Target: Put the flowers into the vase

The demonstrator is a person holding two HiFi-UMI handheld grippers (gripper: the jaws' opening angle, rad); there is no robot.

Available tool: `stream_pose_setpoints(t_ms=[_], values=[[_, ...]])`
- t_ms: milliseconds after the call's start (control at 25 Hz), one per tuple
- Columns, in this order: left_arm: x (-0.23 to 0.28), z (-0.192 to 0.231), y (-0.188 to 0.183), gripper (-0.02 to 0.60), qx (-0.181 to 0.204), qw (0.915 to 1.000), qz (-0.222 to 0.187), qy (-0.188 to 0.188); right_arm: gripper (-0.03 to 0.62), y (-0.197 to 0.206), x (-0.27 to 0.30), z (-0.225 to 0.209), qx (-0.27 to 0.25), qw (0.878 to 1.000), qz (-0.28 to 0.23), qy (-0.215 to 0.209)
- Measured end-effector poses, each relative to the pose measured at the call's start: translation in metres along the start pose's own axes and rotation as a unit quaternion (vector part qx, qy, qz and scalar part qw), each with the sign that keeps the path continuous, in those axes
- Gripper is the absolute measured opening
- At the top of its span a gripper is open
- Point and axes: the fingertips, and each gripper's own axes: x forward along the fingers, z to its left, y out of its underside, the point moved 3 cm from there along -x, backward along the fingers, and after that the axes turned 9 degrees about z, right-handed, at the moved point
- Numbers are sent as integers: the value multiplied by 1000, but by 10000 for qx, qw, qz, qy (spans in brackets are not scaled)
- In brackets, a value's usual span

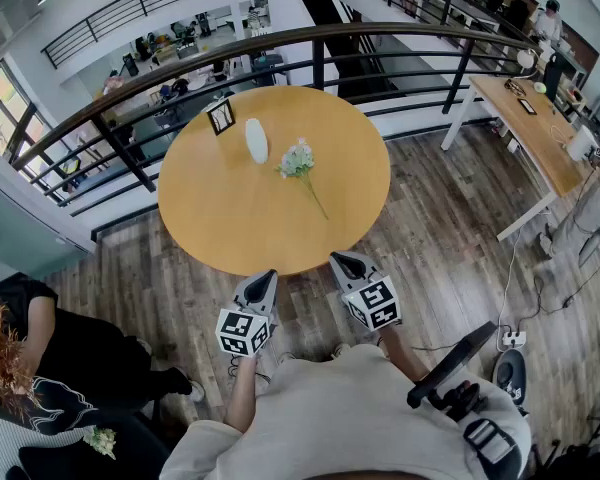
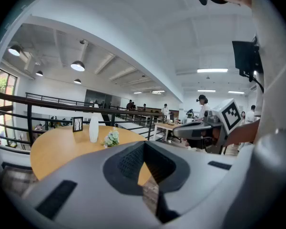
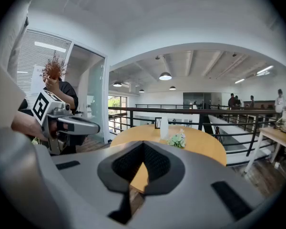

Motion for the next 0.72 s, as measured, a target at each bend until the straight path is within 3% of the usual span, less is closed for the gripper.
stream_pose_setpoints(t_ms=[520, 720], values=[[0, -4, 5, 6, -26, 10000, 48, -25, 8, 6, -2, 0, -3, 10000, 28, -33], [2, -4, 7, 6, -60, 9999, 82, -41, 8, 7, -3, 1, 273, 9993, -105, -242]])
